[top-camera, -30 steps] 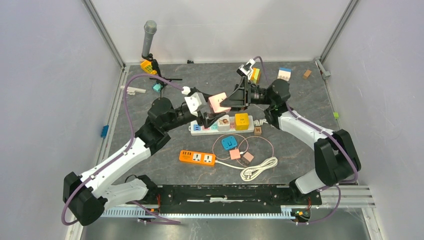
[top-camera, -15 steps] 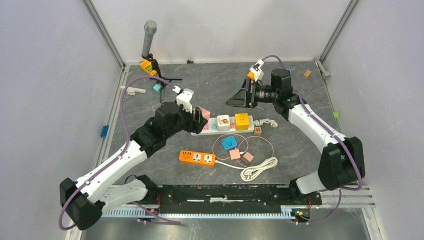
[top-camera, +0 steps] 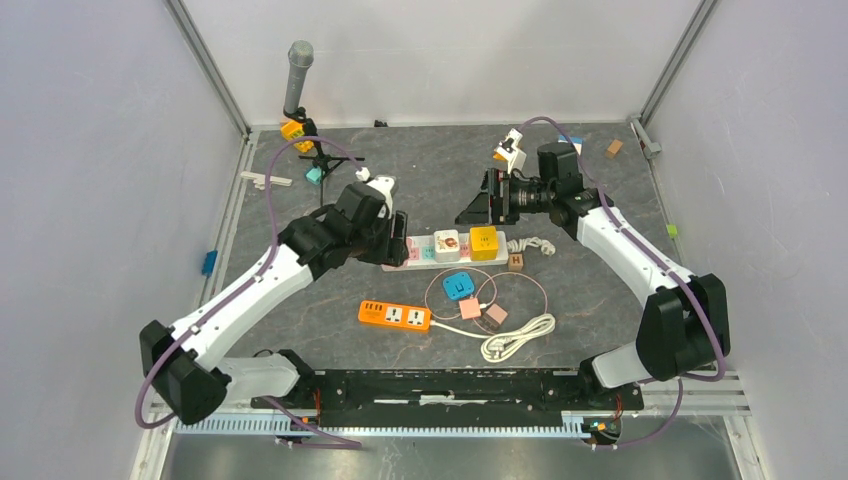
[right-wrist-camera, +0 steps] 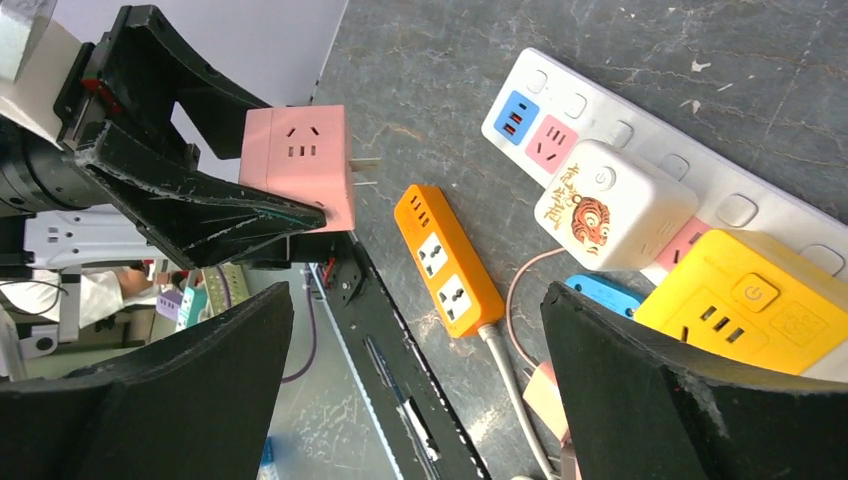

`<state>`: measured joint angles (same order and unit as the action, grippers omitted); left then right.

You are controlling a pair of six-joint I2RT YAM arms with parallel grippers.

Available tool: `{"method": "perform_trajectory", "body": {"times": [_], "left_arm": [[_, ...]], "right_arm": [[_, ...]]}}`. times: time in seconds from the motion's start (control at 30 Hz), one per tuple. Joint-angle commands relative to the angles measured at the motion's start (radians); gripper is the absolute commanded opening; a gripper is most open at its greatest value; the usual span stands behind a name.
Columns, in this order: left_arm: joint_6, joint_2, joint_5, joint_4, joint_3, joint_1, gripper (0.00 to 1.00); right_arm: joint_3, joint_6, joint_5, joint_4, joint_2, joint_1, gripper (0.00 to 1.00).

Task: Insert the plug

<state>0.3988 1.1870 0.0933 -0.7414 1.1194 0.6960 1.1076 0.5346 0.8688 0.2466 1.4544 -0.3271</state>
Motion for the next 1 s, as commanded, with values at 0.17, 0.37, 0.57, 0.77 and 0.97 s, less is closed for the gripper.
{"method": "perform_trajectory", "body": {"times": [0.17, 0.37, 0.57, 0.77, 0.97], "left_arm": [[0.062, 0.175, -0.072, -0.234, 0.165, -0.003, 0.02], [0.061, 0.287, -0.084, -0.288, 0.207, -0.006, 0.02], [0.046, 0.395, -0.065, -0.308, 0.285, -0.006, 0.02], [0.065, 0.497, -0.056, -0.325, 0.357, -0.009, 0.02], [0.136, 0.593, 0.030, -0.371, 0.474, -0.014, 0.02]], "right_arm": [[0.044, -0.097, -0.036, 0.064, 0.004, 0.006, 0.98], [0.044, -0.123, -0.046, 0.089, 0.009, 0.008, 0.98], [0.060, -0.211, -0.115, 0.186, 0.023, 0.013, 0.98], [0.066, -0.260, -0.154, 0.224, 0.037, 0.015, 0.98], [0.043, -0.280, -0.186, 0.230, 0.035, 0.013, 0.98]]}}
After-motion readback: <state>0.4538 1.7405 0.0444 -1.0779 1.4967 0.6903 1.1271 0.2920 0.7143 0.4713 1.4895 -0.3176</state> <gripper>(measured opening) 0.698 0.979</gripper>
